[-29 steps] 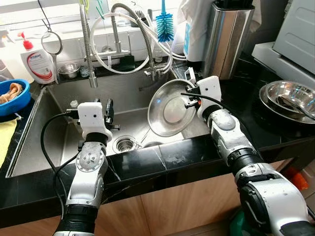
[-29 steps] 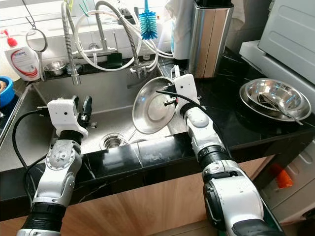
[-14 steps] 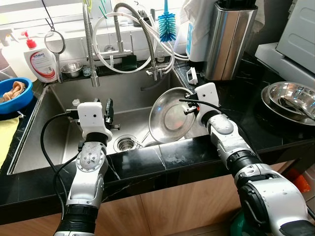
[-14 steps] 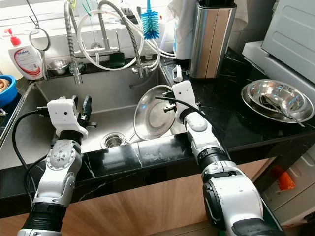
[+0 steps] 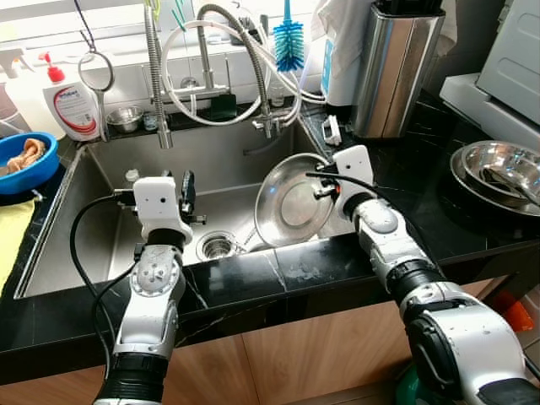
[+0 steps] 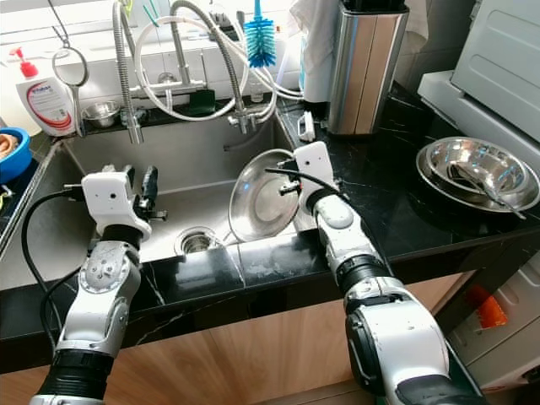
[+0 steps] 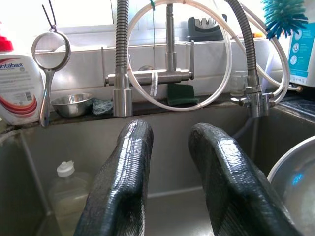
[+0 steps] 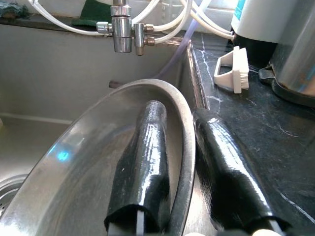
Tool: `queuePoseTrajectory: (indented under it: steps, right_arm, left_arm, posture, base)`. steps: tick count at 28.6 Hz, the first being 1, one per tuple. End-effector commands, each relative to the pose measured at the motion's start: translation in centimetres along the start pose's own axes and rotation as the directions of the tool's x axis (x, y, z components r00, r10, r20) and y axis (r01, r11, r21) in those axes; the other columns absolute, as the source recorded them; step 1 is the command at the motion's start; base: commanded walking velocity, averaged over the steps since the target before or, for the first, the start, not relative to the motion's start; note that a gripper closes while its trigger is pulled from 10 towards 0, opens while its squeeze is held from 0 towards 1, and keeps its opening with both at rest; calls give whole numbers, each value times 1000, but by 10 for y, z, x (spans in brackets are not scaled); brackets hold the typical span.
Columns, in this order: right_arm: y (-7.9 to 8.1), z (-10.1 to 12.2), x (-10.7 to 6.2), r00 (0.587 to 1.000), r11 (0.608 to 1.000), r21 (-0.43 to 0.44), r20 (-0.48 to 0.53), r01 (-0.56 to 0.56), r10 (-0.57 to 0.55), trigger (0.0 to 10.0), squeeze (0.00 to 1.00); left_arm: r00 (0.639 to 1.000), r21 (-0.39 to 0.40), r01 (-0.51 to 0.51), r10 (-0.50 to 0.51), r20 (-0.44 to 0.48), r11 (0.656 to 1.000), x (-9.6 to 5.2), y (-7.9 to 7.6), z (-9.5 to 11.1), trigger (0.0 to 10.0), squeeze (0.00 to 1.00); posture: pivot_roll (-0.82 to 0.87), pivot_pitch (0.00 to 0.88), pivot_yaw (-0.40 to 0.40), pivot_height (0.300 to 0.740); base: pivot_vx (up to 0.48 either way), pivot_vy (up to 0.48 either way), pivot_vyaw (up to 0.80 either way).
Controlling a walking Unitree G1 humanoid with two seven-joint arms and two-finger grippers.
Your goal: Kitchen organization
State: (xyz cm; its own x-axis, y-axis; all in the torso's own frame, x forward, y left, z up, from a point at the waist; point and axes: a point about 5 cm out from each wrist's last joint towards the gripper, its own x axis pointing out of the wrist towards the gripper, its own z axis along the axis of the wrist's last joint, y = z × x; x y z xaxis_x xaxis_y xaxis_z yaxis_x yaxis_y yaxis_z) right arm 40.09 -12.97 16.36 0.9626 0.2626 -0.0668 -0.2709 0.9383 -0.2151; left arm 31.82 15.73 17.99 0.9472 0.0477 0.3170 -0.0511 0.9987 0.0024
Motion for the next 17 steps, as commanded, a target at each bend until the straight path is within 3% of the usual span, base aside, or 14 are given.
queuePoseTrajectory:
  steps: [1, 14, 15, 17]
  right_arm:
    - [3, 8, 3, 1000, 1000, 8, 25, -6, 6, 10000, 447]
    - [7, 6, 3, 1000, 1000, 4, 18, -20, 20, 10000, 439]
    - [8, 6, 3, 1000, 1000, 2, 19, -23, 23, 10000, 588]
    - [8, 6, 3, 1000, 1000, 2, 20, -23, 23, 10000, 588]
  left_arm:
    - [1000, 21, 5, -5, 1, 1000, -1, 1, 2, 10000, 0]
    - [1000, 43, 30, -30, -11, 999, 0, -1, 1, 10000, 0]
    - [999, 41, 30, -30, -12, 999, 0, -1, 0, 10000, 0]
    - [999, 41, 31, -30, -12, 999, 0, -1, 0, 10000, 0]
  posture:
    - [-65, 0, 35, 740]
    - [-61, 0, 40, 740]
    - [-62, 0, 40, 740]
    - [-62, 0, 40, 740]
  base:
    - [0, 0, 0]
    - [0, 0, 0]
    - [0, 0, 0]
    - [0, 0, 0]
